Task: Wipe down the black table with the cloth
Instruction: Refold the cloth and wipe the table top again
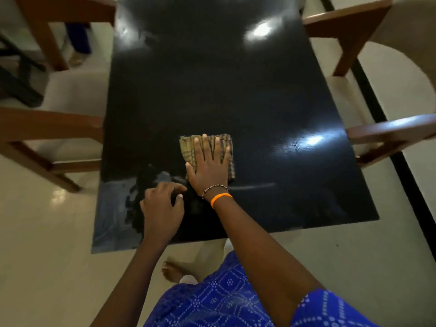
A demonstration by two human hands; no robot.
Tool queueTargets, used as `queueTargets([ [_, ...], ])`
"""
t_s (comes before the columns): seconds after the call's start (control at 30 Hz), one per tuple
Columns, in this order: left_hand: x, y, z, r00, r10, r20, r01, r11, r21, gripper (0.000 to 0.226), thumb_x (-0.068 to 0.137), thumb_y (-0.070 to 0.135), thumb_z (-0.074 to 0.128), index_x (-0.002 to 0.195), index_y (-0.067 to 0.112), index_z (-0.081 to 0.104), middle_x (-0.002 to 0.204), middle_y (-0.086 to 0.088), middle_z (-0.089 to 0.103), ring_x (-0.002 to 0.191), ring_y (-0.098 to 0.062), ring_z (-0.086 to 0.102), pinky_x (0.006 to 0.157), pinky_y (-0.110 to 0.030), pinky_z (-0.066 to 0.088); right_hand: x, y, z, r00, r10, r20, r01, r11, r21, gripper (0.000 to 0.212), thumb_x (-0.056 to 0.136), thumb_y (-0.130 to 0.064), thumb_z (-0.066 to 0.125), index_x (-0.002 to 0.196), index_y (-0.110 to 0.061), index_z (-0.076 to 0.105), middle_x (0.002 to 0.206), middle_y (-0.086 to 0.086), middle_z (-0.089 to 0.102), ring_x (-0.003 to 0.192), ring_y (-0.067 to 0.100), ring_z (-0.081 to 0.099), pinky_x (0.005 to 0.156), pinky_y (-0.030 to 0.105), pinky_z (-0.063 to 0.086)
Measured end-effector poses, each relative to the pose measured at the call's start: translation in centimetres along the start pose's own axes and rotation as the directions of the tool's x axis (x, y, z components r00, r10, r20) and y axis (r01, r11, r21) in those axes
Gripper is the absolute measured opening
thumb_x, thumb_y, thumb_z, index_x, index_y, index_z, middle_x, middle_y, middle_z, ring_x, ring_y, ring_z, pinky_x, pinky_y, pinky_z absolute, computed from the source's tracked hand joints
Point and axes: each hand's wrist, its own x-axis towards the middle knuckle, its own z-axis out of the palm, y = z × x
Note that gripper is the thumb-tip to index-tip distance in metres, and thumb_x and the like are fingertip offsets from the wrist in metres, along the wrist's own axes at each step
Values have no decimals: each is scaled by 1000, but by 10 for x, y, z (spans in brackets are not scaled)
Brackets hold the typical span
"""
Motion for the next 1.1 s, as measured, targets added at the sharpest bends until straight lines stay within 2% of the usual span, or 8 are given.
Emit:
queueTargets([
  [0.23, -17, -94, -48, 948, -260, -181, 267, 963, 17, 24, 85, 10, 55, 105, 20, 62, 119, -8, 60, 112, -36, 44, 90, -45, 37, -4, -119, 36, 971, -223, 87, 227, 973, -48, 70, 92, -46, 37, 150, -21, 7, 160, 5, 4, 146, 34, -3, 113, 57, -11],
  [0.4, -16, -130, -65, 924, -330, -192, 319, 944, -88, 28, 84, 9, 56, 111, 14, 57, 122, -11, 55, 114, -38, 42, 90, -46, 36, 7, -103, 36, 916, -397, 64, 402, 900, -168, 67, 92, -49, 35, 150, -25, 10, 160, 0, 9, 147, 28, 5, 117, 49, -3],
  [0.53, -12, -154, -71, 936, -337, -102, 311, 927, -212, 33, 83, 4, 53, 115, 10, 53, 121, -12, 54, 113, -36, 45, 94, -44, 36, 13, -60, 30, 989, -113, -99, 95, 980, -178, 64, 93, -46, 37, 149, -25, 15, 158, 2, 16, 145, 28, 12, 118, 49, 5],
  [0.73, -20, -184, -78, 924, -379, 44, 355, 813, -461, 33, 87, -1, 41, 114, 8, 56, 117, -10, 61, 107, -25, 55, 90, -29, 40, 13, -83, 31, 949, 282, -143, -291, 955, -49, 67, 94, -42, 39, 150, -20, 11, 159, 5, 10, 146, 32, 5, 116, 55, -1],
  [0.8, -23, -193, -77, 907, -410, 101, 402, 765, -503, 32, 88, 0, 40, 112, 11, 58, 115, -7, 63, 107, -22, 56, 89, -27, 39, 13, -116, 41, 976, 190, -109, -199, 976, -84, 67, 94, -42, 38, 150, -21, 9, 160, 6, 7, 146, 33, 2, 115, 55, -3],
  [0.93, -21, -203, -78, 884, -437, 164, 447, 693, -565, 32, 87, 0, 40, 108, 13, 60, 112, -8, 65, 105, -25, 58, 95, -38, 46, -10, -183, 64, 959, -284, 25, 283, 939, -194, 63, 92, -42, 39, 149, -23, 19, 159, 5, 14, 146, 33, 5, 115, 52, -7],
  [1.03, -22, -209, -81, 864, -477, 165, 480, 675, -560, 28, 85, 2, 40, 94, 20, 60, 105, -7, 66, 96, -27, 60, 87, -40, 48, -42, -203, 69, 722, -682, 119, 692, 712, -119, 42, 85, -37, 52, 123, -21, 57, 132, 7, 56, 134, 35, 38, 114, 41, -7],
  [1.1, -26, -217, -80, 853, -489, 183, 509, 698, -504, 27, 81, 2, 41, 76, 22, 58, 102, -10, 66, 93, -29, 61, 85, -42, 48, -54, -194, 67, 570, -807, 154, 822, 557, -119, 26, 83, -39, 52, 97, -20, 64, 103, 1, 66, 114, 27, 55, 113, 42, 3],
])
